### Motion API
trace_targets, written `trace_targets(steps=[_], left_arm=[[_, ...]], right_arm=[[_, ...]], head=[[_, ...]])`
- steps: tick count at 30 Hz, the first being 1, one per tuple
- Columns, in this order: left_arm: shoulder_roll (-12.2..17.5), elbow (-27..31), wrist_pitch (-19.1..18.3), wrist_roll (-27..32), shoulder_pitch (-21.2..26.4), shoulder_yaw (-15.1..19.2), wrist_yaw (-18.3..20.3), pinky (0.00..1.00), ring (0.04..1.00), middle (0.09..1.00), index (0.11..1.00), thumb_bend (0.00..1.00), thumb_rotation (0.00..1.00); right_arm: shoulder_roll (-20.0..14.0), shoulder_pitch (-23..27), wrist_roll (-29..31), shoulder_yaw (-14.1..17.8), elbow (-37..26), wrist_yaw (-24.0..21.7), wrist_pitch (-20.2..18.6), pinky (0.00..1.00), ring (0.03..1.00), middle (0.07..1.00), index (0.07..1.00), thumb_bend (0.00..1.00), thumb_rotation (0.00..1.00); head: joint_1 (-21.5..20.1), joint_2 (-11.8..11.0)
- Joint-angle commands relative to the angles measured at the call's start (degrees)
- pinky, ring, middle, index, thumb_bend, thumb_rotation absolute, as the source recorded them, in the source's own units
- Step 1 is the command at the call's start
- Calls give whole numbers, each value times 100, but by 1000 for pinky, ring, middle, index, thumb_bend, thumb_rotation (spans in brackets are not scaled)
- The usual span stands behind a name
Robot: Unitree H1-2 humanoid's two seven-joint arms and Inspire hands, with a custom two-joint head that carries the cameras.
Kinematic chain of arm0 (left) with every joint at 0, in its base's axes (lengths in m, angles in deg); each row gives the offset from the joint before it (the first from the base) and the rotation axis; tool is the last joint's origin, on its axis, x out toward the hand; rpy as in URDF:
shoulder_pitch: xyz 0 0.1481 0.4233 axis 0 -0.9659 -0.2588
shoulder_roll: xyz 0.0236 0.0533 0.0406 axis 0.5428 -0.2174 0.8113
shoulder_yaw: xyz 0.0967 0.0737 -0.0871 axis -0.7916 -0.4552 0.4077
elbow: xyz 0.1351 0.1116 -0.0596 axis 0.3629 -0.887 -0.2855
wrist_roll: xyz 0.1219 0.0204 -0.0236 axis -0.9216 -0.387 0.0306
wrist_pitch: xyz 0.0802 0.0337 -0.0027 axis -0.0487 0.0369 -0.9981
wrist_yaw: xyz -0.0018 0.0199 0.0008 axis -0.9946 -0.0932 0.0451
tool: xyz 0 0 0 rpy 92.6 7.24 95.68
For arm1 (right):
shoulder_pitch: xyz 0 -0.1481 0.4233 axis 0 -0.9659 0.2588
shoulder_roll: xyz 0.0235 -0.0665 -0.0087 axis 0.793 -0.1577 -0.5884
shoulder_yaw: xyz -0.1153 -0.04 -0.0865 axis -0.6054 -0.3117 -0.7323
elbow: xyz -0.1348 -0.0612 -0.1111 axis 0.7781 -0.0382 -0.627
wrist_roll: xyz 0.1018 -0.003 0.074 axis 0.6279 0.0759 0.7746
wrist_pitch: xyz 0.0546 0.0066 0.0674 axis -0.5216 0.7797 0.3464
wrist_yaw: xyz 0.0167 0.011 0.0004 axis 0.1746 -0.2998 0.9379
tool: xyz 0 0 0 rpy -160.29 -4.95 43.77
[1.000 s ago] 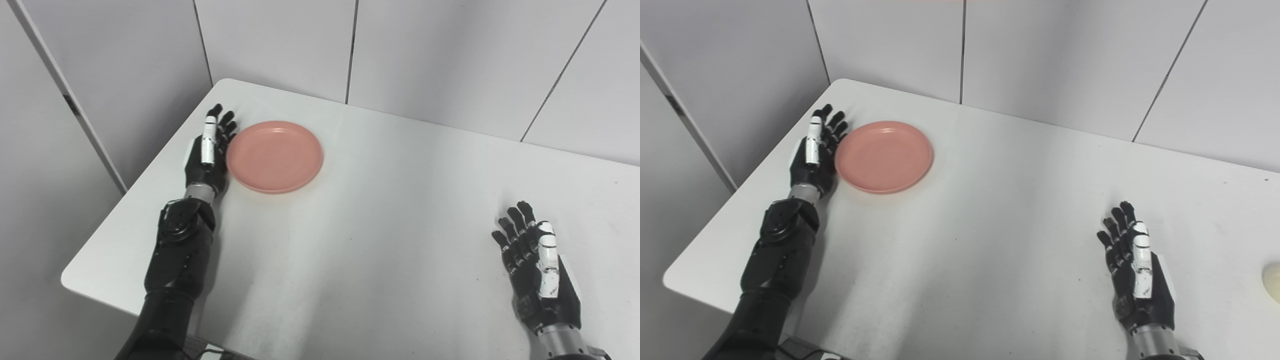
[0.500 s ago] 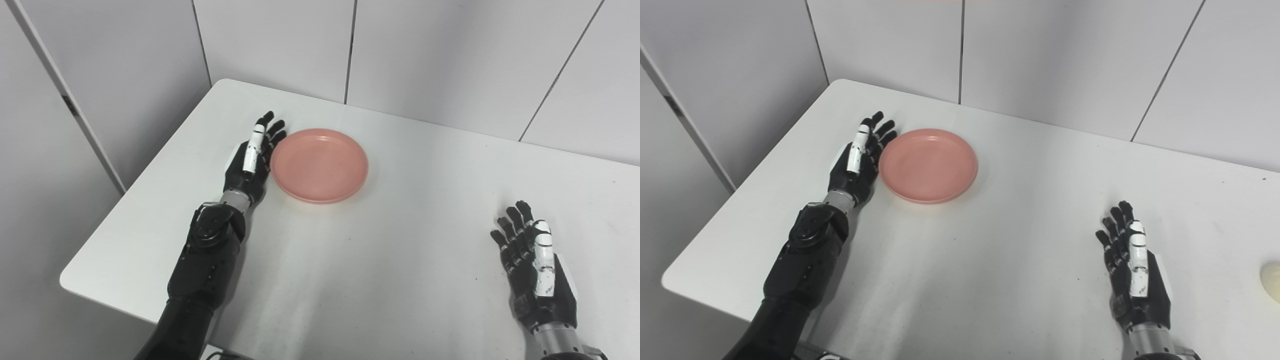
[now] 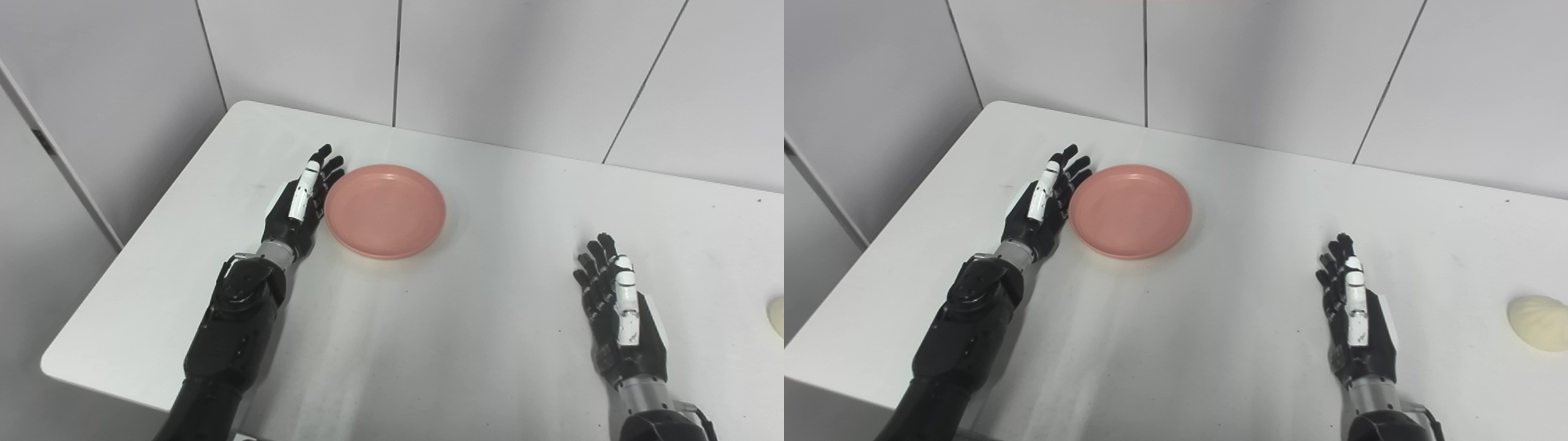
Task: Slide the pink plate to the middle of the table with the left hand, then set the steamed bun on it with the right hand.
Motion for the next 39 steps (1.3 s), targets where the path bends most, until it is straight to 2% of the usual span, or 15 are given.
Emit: trace_targets(steps=[1,10,17,28,39], left_arm=[[-216,111,-433,89,-77,-280,377,968,954,957,961,494,1000],[-466,763,-1074,238,-213,-588,493,999,973,967,975,424,1000],[-663,947,-1350,446,-330,-674,632,1000,966,962,971,400,1000],[-761,1216,-1401,582,-566,-909,883,1000,974,973,981,437,1000],[-927,1358,-1473,616,-764,-801,883,1000,984,983,988,433,1000]], right_arm=[[82,7,-66,-76,-99,-2,14,1000,1000,1000,1000,251,1000],[194,38,-267,-124,-75,141,123,1000,1000,1000,1000,249,1000],[259,62,-312,-121,-61,171,156,1000,1000,1000,1000,243,1000],[385,133,-411,-159,69,259,279,1000,1000,1000,1000,253,1000],[399,152,-506,-145,40,331,279,1000,1000,1000,1000,268,1000]], head=[[-44,4],[-528,75],[-839,121],[-1186,174],[-1326,201]])
